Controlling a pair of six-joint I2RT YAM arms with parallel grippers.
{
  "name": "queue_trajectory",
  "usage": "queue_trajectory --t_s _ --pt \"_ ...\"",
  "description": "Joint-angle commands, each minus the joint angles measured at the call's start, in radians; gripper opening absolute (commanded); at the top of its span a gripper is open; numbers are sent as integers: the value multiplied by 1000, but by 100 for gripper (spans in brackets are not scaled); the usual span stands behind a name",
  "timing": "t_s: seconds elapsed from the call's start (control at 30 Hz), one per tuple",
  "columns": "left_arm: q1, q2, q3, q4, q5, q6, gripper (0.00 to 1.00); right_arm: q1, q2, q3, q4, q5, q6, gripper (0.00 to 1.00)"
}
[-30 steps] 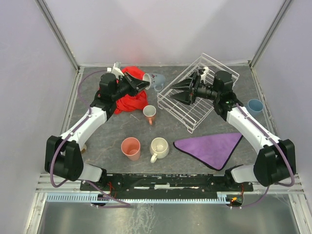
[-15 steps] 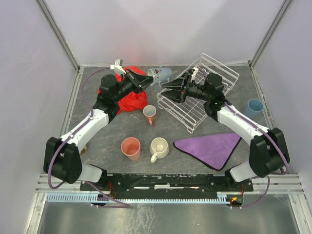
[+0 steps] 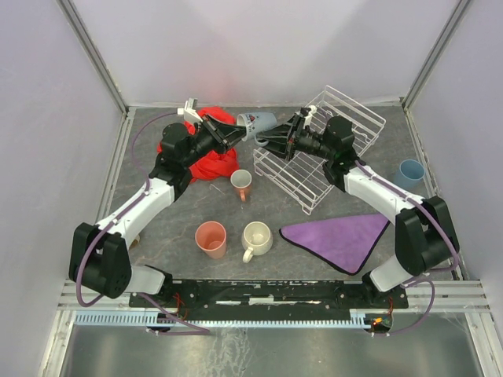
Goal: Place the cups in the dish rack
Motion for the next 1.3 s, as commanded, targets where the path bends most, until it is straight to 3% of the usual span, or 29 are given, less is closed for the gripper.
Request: queue_trajectory --t_s 0.0,0.27,0.43,0.57,0.6,0.7,0.77,0.87,0.93,1.1,1.27 --pt "-6 -50 12 113 16 -43 3 22 13 69 81 28 3 37" --pt "-6 -53 -6 124 15 -47 3 36 24 72 82 42 0 34" --pt "-6 -58 -17 130 11 -45 3 36 19 61 85 65 -3 5" --pt "-5 -65 -23 102 3 -25 3 34 3 68 -5 78 -81 1" --pt "-4 -69 -20 78 -5 -13 5 32 -1 80 -43 78 -126 1" --pt "0 -79 -3 -21 -31 41 37 6 -9 121 -187 79 -246 1" --pt "6 -83 13 -96 -41 87 52 -24 -5 164 -317 82 -345 1" --pt "13 -94 16 -174 -47 149 63 -67 20 256 -527 105 -519 1" --pt "18 -93 12 -219 -42 179 68 -93 43 306 -619 142 -615 1" --pt "45 -69 15 -337 -46 222 70 -163 143 448 -798 245 -786 1" --pt "50 -17 59 -390 -46 297 69 -197 305 717 -1034 381 -1008 1"
